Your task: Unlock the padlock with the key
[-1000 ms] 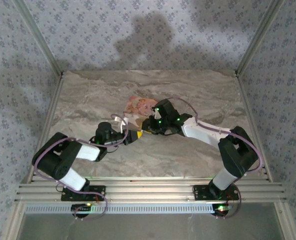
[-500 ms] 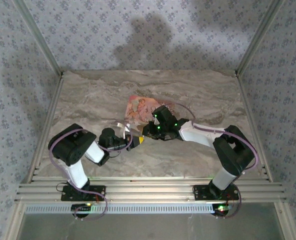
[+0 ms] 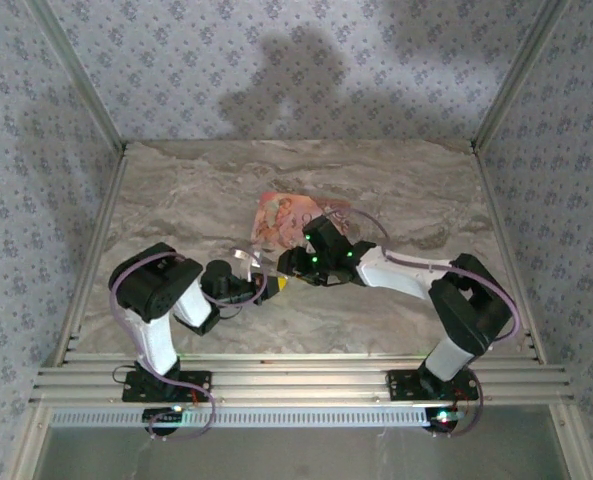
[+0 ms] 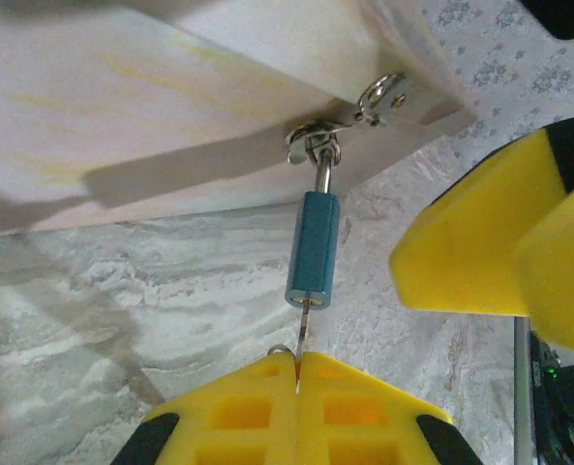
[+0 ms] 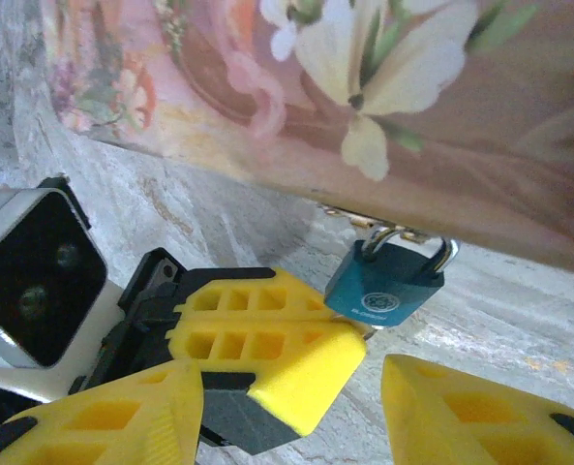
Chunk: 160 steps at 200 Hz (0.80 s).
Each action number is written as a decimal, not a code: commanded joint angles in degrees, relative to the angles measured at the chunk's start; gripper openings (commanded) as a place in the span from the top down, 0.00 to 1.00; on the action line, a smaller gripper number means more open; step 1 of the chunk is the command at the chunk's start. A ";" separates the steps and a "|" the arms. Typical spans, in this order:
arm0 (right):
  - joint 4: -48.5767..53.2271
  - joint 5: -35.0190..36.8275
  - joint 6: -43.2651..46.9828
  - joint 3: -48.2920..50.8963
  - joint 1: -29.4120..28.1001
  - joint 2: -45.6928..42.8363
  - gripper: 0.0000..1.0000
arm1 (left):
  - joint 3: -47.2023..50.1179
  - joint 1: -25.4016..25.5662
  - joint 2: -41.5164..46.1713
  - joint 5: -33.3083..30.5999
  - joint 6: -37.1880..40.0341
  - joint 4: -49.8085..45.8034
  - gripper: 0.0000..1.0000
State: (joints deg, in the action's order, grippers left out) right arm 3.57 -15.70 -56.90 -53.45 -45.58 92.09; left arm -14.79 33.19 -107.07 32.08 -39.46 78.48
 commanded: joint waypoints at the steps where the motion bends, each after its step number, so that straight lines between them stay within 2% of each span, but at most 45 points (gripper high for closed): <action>1: 0.89 5.85 -1.40 1.53 -0.60 -3.38 0.47 | 0.45 0.66 -1.67 -0.17 1.32 1.94 1.00; 82: -8.62 18.68 -9.61 8.77 -3.47 -4.06 0.45 | -0.07 1.50 -1.87 -0.74 0.63 0.55 1.00; 160: -14.80 23.02 -12.97 9.07 -5.23 0.80 0.44 | -0.31 2.40 -0.06 -1.08 -0.05 -1.76 1.00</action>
State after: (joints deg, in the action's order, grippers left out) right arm -8.84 4.12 -67.44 -44.82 -50.57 90.94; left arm -14.96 34.63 -108.07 30.98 -39.68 80.18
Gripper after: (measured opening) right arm 0.560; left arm 0.048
